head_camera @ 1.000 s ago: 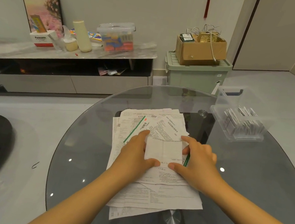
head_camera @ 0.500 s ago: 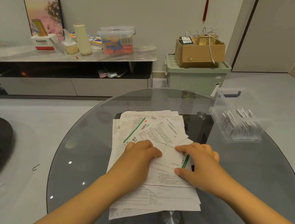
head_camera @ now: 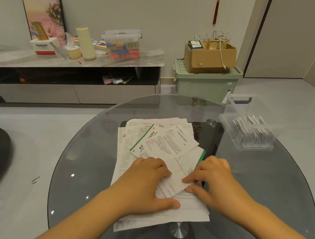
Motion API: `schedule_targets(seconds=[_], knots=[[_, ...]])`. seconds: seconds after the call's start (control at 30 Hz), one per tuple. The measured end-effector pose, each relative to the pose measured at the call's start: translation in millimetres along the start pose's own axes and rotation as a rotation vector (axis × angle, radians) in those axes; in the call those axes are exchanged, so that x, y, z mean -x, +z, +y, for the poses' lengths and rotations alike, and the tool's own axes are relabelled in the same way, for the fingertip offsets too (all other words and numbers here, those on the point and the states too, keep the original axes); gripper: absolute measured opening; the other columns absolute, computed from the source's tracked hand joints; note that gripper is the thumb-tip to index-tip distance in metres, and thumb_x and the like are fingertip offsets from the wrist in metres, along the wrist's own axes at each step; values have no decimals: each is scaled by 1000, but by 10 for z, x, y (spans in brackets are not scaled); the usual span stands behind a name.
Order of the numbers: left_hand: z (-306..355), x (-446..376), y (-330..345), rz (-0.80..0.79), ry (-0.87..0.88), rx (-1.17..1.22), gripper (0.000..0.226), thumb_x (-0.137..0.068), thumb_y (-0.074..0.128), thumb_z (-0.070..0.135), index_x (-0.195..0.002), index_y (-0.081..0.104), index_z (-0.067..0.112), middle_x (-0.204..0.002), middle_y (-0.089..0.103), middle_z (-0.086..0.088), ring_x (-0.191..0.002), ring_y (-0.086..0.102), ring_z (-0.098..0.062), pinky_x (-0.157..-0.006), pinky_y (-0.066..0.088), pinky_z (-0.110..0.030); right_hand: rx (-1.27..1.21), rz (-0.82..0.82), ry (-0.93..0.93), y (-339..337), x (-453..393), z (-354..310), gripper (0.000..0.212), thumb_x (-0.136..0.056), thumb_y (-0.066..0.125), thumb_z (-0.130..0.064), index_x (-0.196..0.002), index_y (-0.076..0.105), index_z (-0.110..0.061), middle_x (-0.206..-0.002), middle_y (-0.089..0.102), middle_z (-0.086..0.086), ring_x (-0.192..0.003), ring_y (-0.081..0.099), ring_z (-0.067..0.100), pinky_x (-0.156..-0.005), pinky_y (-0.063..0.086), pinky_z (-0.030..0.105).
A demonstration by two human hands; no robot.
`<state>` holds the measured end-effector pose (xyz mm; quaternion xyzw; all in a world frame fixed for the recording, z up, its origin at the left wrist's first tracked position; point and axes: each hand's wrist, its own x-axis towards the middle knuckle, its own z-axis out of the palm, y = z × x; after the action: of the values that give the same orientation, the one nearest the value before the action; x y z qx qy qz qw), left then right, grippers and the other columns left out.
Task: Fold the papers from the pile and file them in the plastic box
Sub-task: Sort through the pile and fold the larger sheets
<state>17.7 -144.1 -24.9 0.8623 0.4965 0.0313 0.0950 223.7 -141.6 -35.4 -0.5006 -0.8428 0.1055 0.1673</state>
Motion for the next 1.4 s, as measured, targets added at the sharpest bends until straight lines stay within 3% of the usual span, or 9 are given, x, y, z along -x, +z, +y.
schedule_targets(seconds=[0.17, 0.27, 0.37, 0.47, 0.6, 0.8, 0.93, 1.27, 1.4], knots=[[28, 10, -11, 21, 28, 76, 53, -81, 50, 67, -116, 57, 29, -114, 51, 16, -105, 45, -6, -98, 32, -26, -99, 111, -65, 11, -24, 8, 37, -80, 40, -56, -83, 69, -34, -82, 55, -18, -89, 37, 3, -83, 29, 19], [52, -8, 16, 43, -4, 177, 36, -90, 47, 54, -97, 63, 23, -96, 57, 13, -89, 49, -6, -83, 43, -28, -210, 71, -12, 19, -76, -45, 15, -88, 49, -44, -82, 61, -37, -87, 57, -20, -95, 41, 0, -88, 27, 19], [55, -39, 20, 97, -96, 282, 22, -93, 50, 42, -82, 58, 25, -84, 56, 12, -75, 50, -5, -66, 39, -20, -386, 56, 60, 34, -138, -104, 18, -94, 50, -33, -81, 54, -46, -89, 60, -20, -94, 50, 2, -87, 37, 21], [38, -72, 7, 151, -157, 368, 8, -90, 58, 35, -93, 61, 29, -87, 55, 16, -77, 50, -2, -65, 35, -12, -527, 59, 118, 58, -203, -145, 10, -91, 53, -35, -88, 59, -43, -92, 63, -18, -91, 53, -2, -77, 42, 13], [-16, -124, 48, 135, -186, 407, 26, -84, 66, 33, -109, 59, 29, -99, 54, 15, -87, 48, -1, -71, 33, -10, -424, -10, 184, 209, -252, -128, 26, -80, 66, -39, -95, 51, -53, -105, 54, -14, -108, 36, 9, -92, 36, 28], [-64, -183, 55, 80, -205, 440, 47, -79, 74, 29, -120, 53, 25, -107, 42, 15, -102, 43, -3, -91, 37, -18, -232, -26, 169, 234, -303, -146, 44, -83, 64, -42, -124, 48, -43, -116, 43, -15, -117, 23, 7, -98, 14, 23], [-148, -181, 36, 59, -235, 462, 43, -74, 78, 25, -108, 53, 28, -101, 43, 12, -91, 43, 0, -78, 35, -8, -206, -38, 167, 218, -296, -123, 43, -84, 65, -38, -122, 47, -45, -117, 32, -18, -122, 21, 9, -97, 11, 23], [-148, -170, -61, -9, -322, 478, 42, -72, 80, 19, -108, 59, 22, -88, 48, 14, -73, 45, -1, -64, 36, -9, -179, -104, 270, 121, -261, -62, 42, -85, 63, -37, -124, 46, -37, -126, 38, -16, -123, 25, 10, -104, 18, 29], [-90, -184, -108, -40, -327, 518, 35, -72, 79, 14, -100, 59, 21, -84, 52, 15, -71, 48, -2, -65, 39, -14, -308, -70, 327, 135, -239, -75, 28, -81, 69, -31, -94, 46, -40, -108, 43, -18, -110, 35, 9, -99, 33, 28]])
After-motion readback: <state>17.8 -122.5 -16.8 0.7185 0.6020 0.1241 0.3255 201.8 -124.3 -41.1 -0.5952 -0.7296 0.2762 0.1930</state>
